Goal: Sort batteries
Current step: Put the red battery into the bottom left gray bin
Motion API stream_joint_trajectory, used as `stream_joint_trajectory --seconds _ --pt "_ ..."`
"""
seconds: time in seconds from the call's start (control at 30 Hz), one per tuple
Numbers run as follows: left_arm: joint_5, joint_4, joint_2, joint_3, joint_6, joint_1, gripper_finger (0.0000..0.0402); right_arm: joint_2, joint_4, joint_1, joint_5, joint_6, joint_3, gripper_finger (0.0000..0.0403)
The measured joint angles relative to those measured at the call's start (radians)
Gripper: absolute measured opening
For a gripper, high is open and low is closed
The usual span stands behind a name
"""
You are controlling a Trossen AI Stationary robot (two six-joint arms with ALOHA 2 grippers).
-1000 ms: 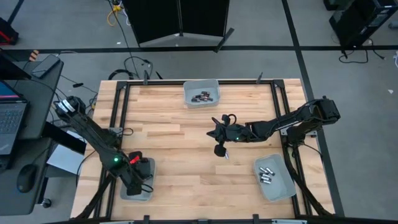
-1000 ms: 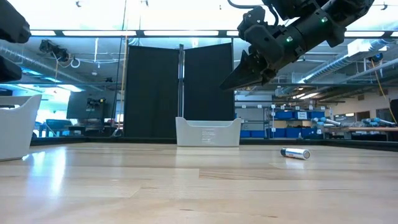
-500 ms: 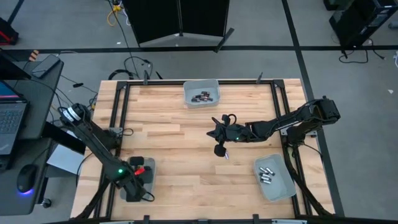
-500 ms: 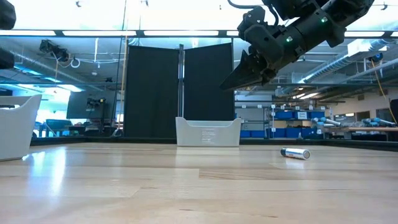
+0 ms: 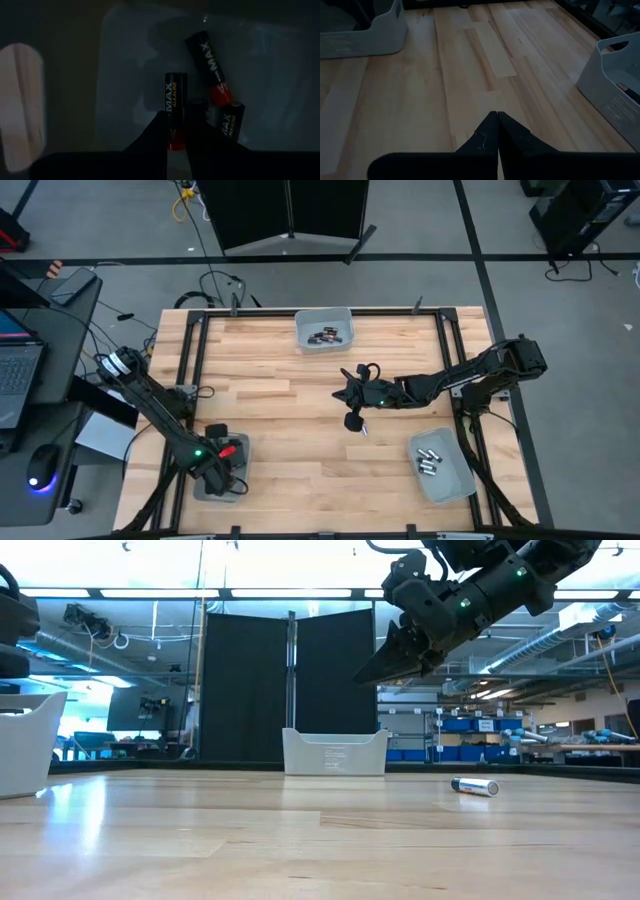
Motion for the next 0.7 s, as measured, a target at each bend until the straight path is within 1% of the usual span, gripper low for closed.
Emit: stream_joint_trajectory --seconds 0.13,0.3,0.53,0.7 --pt "-0.001 0.010 0.000 0.000 0.000 0.000 0.0046 0.000 0.000 0.000 0.000 0.000 0.000 0.0010" --pt "0.003 0.065 0.000 -0.001 0.000 -0.001 0.0046 0.000 0.000 0.000 0.000 0.000 0.000 0.0010" --pt "0.007 0.060 0.000 -0.001 -0.021 -0.001 0.0047 0.000 0.000 0.000 0.000 0.000 0.000 0.0010" --pt "0.015 0.059 0.000 -0.001 -0.023 -0.001 0.0063 0.000 0.000 0.000 0.000 0.000 0.000 0.0010"
